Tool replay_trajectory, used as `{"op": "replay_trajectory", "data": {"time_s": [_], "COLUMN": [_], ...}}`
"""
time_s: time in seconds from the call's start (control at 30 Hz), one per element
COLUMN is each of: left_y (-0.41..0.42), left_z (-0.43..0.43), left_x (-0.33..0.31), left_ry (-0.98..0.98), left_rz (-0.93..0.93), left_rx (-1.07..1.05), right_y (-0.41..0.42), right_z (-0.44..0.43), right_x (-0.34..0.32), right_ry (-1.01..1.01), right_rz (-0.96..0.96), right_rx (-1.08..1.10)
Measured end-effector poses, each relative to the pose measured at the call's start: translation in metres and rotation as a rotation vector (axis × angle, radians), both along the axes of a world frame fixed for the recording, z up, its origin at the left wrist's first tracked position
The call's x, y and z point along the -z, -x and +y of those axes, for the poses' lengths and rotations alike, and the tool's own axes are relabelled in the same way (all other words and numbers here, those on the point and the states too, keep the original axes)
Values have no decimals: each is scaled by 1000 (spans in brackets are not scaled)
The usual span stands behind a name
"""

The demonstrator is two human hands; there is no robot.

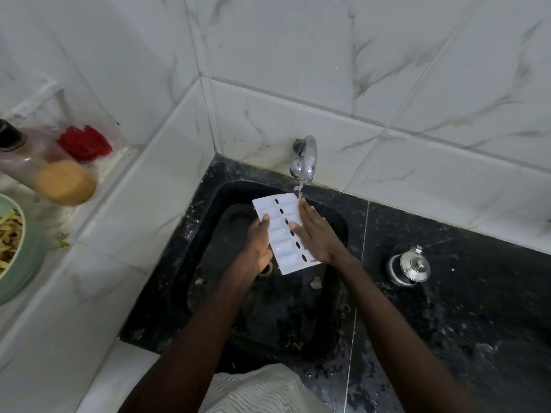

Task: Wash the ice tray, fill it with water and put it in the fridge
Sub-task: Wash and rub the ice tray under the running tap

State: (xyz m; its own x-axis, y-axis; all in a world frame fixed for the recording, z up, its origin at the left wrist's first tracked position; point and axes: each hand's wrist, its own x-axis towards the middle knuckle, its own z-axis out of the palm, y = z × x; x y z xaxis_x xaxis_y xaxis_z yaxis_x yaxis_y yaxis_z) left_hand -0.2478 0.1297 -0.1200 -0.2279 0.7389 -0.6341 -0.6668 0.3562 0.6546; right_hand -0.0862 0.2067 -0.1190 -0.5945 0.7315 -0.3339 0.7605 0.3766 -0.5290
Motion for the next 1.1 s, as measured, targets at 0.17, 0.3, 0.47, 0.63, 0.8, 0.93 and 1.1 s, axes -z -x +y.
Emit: {"op": "replay_trajectory", "data": {"time_s": [0.17, 0.3, 0.47, 0.63, 0.8, 0.93, 1.1], "left_y": [-11, -13, -5, 10, -14, -11, 2], "left_z": [-2, 2, 13, 30, 32, 35, 30], "left_x": [-8, -7, -6, 0, -5, -10, 3], "left_ry": [-62, -65, -97, -88, -73, -96, -34], "left_rz": [-33, -40, -25, -27, -37, -59, -25], "left_rx": [70, 132, 85, -5, 64, -4, -131], "right_y": [10, 19, 27, 15, 28, 36, 19], "right_z": [34, 45, 25, 0, 38, 41, -10], "right_x": [-5, -6, -13, -16, -20, -22, -26], "right_ry": [-48, -118, -209, -235, -344, -368, -332], "right_rz": [-71, -151, -119, -84, -214, -194, -101], "right_rx": [-17, -64, -174, -222, -156, -175, -223]}}
